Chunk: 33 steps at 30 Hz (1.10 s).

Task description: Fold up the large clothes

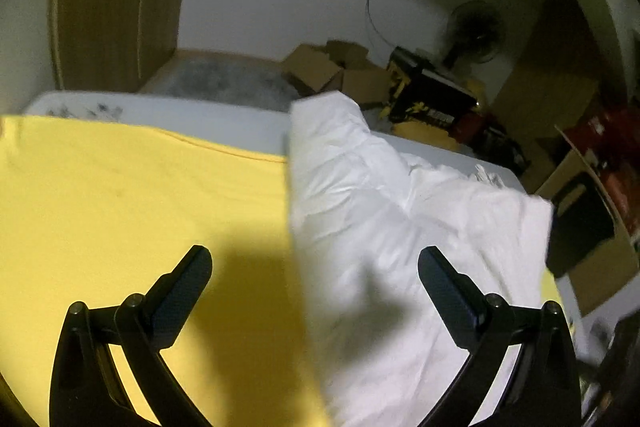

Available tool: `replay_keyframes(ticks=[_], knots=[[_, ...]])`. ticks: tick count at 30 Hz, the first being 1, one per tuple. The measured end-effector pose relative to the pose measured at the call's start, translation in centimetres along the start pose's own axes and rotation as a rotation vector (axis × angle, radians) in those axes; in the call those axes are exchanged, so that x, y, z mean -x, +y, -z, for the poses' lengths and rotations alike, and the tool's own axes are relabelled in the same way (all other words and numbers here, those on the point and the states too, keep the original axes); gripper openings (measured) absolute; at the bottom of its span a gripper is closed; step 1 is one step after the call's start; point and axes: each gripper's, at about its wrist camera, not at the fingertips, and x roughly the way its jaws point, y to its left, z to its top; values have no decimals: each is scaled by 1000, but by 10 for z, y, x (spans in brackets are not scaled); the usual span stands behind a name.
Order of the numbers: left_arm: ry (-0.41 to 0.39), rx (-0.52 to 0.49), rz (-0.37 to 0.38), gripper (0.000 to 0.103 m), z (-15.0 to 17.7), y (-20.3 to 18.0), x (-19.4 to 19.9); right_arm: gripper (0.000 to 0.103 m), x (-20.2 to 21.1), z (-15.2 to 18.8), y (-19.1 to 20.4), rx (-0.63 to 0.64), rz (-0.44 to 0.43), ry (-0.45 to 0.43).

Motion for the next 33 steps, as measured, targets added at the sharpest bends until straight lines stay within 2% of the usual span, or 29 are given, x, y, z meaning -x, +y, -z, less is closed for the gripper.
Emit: replay_keyframes(ticks=[1, 3, 9, 14, 18, 20, 22, 25, 27, 30, 33], knots=[[-8, -6, 8, 103, 5, 7, 13, 101, 14, -3, -4, -7, 36, -15], [-3, -11, 14, 103, 15, 16, 30, 101, 21, -4, -11, -4, 87, 10], [40, -54, 51, 103, 49, 15, 62, 101, -29, 5, -37, -74, 44, 185], [36, -43, 65, 103, 57, 21, 81, 102, -64, 3, -37, -54, 9, 250], [33, -23, 36, 103, 51, 32, 79, 101, -73, 1, -31, 28, 46, 241], [45, 12, 42, 103, 48, 36, 72, 91, -72, 1, -36, 26, 41, 247], [52, 34, 44, 103, 45, 38, 65, 66, -73, -1, -43, 0, 1, 256], [60, 41, 43, 103, 39, 35, 48, 47, -69, -6, -52, -16, -49, 266], [73, 36, 43, 103, 32, 31, 31, 43, -63, -6, -59, -30, -69, 267], [116, 52, 41, 103, 14, 26, -4, 42, -60, -6, -63, -32, -95, 258], [208, 97, 128, 103, -12, 27, -54, 42, -65, -3, -60, -22, -111, 246]])
